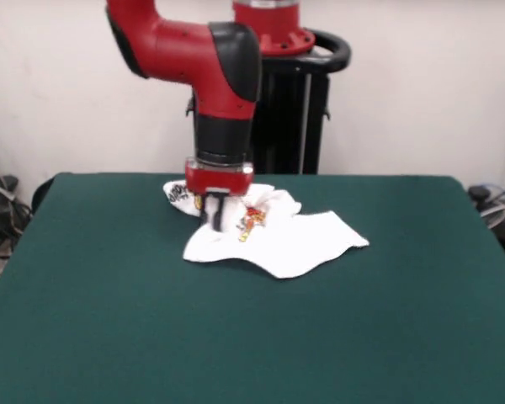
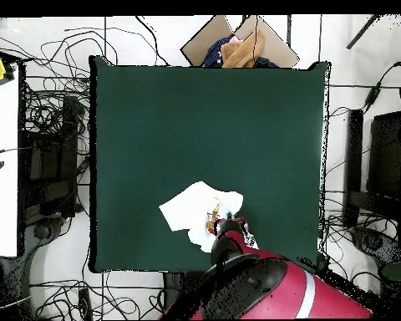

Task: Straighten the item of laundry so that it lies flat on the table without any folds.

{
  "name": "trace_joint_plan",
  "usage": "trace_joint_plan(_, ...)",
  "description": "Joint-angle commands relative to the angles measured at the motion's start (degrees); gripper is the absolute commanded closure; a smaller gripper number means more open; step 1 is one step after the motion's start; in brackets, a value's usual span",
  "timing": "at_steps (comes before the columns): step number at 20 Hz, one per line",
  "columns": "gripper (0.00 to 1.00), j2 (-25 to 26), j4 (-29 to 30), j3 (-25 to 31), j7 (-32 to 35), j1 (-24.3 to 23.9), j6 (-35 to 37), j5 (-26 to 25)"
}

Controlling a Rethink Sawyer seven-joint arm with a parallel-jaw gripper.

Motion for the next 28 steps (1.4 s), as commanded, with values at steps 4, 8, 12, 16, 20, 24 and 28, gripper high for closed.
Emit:
trace_joint_plan(4,1.00,6.22,-15.58,-4.04,5.63,-1.28,0.96,0.67)
trace_joint_plan(8,1.00,6.80,-16.83,-5.86,6.08,-0.23,-1.29,1.52)
trace_joint_plan(12,1.00,3.66,-15.97,-13.41,3.56,7.97,-3.52,5.42)
trace_joint_plan(16,1.00,1.40,-15.05,-21.32,2.93,16.98,-0.09,11.02)
trace_joint_plan(20,1.00,2.81,-14.56,-27.07,3.46,23.33,-1.48,15.78)
trace_joint_plan(24,1.00,4.47,-14.89,-28.13,4.65,24.69,-2.97,15.64)
trace_joint_plan(28,1.00,7.11,-14.59,-29.89,5.94,26.20,-8.36,16.70)
